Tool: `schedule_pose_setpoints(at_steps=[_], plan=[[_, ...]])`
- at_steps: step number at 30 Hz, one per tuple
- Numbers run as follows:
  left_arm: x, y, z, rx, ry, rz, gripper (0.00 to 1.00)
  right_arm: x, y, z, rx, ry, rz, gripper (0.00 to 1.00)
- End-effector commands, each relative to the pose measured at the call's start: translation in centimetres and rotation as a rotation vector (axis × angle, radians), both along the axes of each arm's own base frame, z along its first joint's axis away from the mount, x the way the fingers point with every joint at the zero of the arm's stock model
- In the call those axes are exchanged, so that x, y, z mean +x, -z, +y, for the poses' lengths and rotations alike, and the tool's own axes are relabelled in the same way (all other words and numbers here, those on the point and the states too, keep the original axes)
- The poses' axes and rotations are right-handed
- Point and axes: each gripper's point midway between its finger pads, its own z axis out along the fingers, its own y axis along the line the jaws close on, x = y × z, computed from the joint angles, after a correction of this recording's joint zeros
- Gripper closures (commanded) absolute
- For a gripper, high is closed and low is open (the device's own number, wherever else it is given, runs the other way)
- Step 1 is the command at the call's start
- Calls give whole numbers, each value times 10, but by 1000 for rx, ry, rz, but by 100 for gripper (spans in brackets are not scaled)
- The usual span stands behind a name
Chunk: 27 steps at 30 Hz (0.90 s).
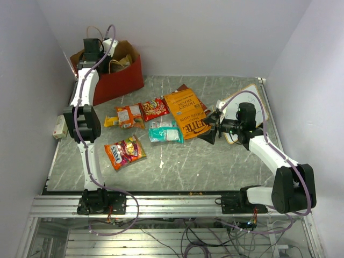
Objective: Place the snacks into the paper bag
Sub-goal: Place the snack in the paper bag.
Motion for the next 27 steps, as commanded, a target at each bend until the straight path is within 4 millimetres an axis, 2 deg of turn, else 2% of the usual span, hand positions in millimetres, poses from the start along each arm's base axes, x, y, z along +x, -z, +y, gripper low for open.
schedule_pose_setpoints(at_steps=[1,6,12,21,27], plan=[[7,-30,7,-40,-24,-71,62,7,-12,-1,1,8,-49,8],[5,-46,11,-57,-44,-103,49,7,-12,-1,2,7,-45,8],[-7,-80,10,-81,-42,-148,44,6,-13,-1,4,7,-49,8],[-42,-143,9,-73,-35,-244,36,5,-17,-1,8,4,-60,8],[-66,-163,15,-8,-27,-246,29,4,-20,-1,10,3,-66,8]])
